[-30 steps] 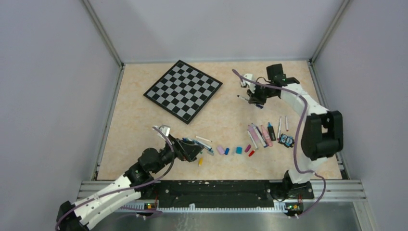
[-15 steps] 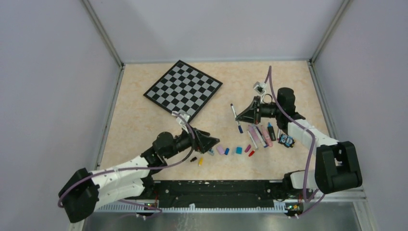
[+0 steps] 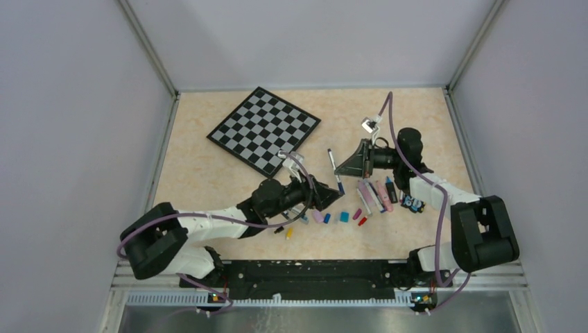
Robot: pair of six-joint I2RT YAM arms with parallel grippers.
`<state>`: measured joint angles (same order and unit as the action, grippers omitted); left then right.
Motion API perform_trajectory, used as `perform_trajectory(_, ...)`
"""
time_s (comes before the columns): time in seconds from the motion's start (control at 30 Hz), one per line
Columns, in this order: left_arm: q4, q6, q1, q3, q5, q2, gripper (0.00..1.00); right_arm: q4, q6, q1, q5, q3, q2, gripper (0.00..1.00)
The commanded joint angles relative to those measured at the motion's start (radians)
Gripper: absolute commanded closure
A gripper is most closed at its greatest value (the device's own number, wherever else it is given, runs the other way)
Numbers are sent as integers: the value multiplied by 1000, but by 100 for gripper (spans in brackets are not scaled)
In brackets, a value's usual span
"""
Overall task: Open the pen caps
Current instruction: Open the pen cap from the pen.
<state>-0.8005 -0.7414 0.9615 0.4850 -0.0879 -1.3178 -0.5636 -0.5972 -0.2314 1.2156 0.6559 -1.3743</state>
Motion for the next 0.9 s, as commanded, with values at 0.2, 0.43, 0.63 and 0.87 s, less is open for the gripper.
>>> perform_trajectory(0.2, -160, -57, 35, 112, 42, -161, 34, -68, -36, -29, 13, -2, -8, 100)
perform_trajectory(0.43, -138, -71, 37, 133, 59, -187, 48, -70, -39, -34, 12, -5, -10, 100)
perform_trajectory(0.63, -125, -59, 37, 136, 49, -186, 83, -69, -33, -36, 12, -5, -12, 100)
perform_trajectory(0.87, -43, 39, 37, 132, -8, -135, 100, 12, 69, -36, 45, 12, 22, 91)
